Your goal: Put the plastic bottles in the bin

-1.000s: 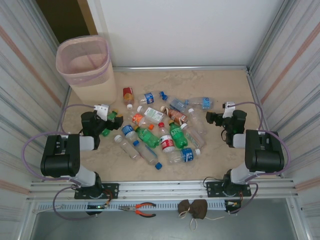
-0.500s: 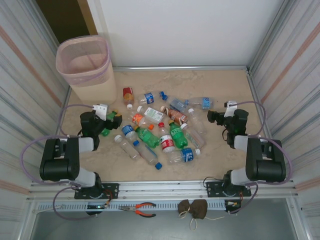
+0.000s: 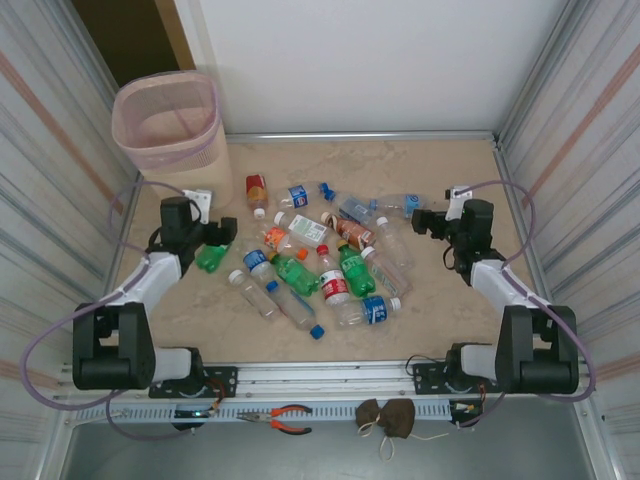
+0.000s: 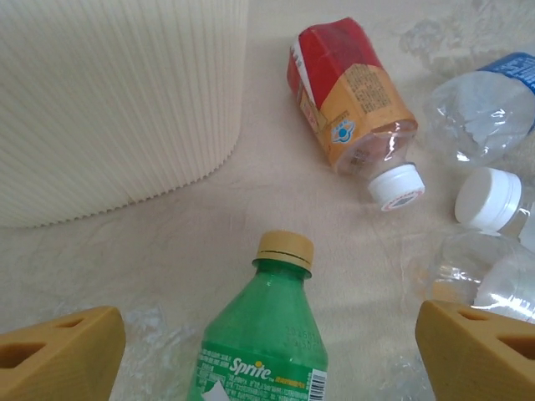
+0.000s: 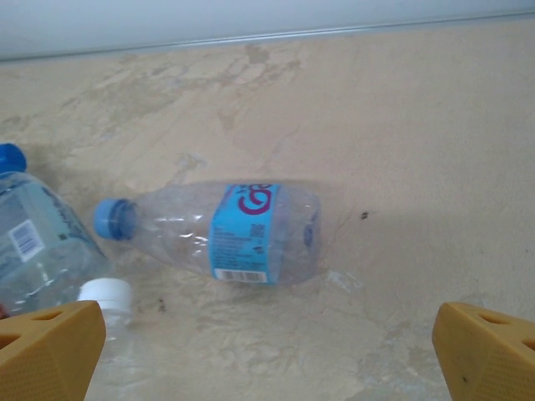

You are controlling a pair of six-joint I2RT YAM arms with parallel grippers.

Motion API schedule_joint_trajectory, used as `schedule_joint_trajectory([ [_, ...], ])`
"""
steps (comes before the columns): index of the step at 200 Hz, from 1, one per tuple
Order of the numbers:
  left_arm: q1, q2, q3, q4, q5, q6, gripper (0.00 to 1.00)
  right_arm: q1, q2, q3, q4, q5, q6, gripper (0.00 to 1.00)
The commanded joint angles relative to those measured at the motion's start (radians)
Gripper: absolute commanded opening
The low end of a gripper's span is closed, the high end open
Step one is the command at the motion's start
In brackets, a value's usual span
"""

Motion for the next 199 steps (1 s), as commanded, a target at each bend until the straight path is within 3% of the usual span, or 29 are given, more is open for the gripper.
schedule_joint_trajectory([
  [1, -0.001, 0.047, 0.148, -0.325, -0.022, -0.015, 0.86, 0.024, -0.028, 0.044, -0.149, 0.016, 0.037, 0.99],
  [35, -0.005, 0.143, 0.313, -0.594, 0.0, 0.048, 0.83, 0.047, -0.002, 0.066, -0.175, -0.023, 0.038, 1.0],
  [68, -0.017, 0.218, 0.393, -0.744, 0.001, 0.12, 0.8, 0.055, 0.027, 0.086, -0.189, -0.047, 0.036, 1.0],
  [130, -0.052, 0.359, 0.438, -0.783, -0.092, 0.178, 0.8, 0.054, 0.039, 0.078, -0.171, -0.064, 0.038, 1.0],
  [199, -0.063, 0.445, 0.467, -0.826, -0.131, 0.157, 0.72, 0.037, 0.04, 0.085, -0.185, -0.053, 0.047, 1.0],
])
